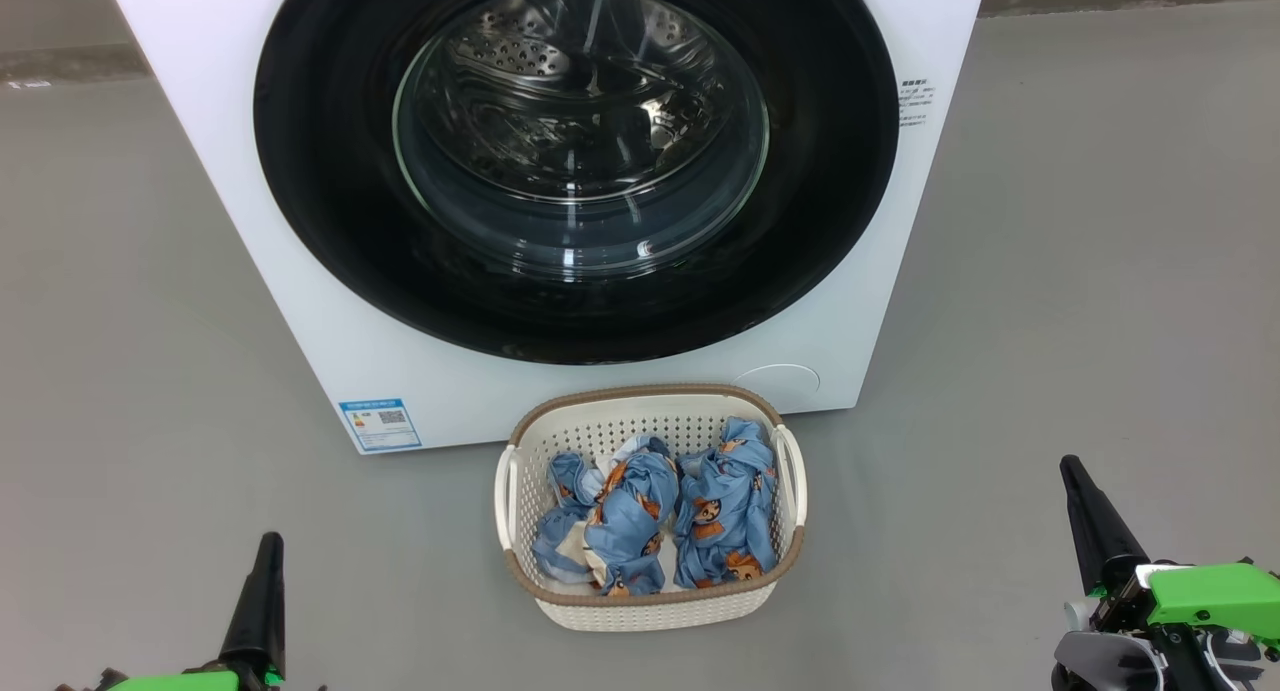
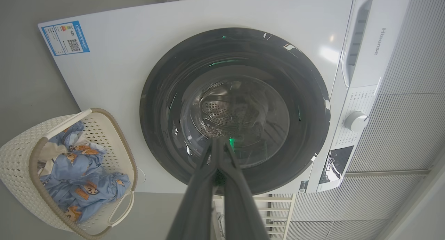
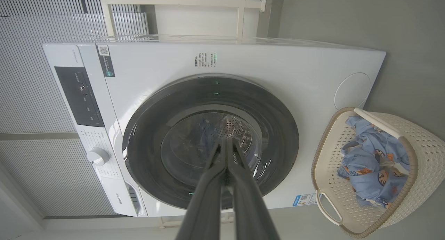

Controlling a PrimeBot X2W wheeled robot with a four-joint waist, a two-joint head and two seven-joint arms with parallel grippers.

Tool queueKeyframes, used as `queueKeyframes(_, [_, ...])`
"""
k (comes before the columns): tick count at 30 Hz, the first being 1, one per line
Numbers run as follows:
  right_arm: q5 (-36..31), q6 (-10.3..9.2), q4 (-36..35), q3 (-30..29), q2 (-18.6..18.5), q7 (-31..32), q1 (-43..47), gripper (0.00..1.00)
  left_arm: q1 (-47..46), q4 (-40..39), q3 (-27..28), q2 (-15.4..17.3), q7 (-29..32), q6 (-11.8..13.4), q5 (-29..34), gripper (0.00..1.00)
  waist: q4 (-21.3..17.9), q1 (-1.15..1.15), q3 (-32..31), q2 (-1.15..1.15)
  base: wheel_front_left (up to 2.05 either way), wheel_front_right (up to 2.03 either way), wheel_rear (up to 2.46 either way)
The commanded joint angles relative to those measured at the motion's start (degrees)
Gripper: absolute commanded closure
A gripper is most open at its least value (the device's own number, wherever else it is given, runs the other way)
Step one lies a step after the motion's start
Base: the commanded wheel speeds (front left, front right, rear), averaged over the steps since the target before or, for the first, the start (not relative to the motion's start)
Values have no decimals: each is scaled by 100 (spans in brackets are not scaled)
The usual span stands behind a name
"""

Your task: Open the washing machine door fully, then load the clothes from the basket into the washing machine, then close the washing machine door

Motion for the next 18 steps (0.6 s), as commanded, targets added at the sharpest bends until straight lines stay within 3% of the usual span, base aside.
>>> queueKeyframes(1, [-21, 35, -167, 110, -57, 27, -251, 100, -246, -150, 185, 53, 39, -4, 56, 100, 0, 0, 0, 0, 0, 0, 0])
queueKeyframes(18, [-20, 35, -167, 110, -57, 27, -251, 100, -247, -150, 186, 53, 40, -4, 56, 100, 0, 0, 0, 0, 0, 0, 0])
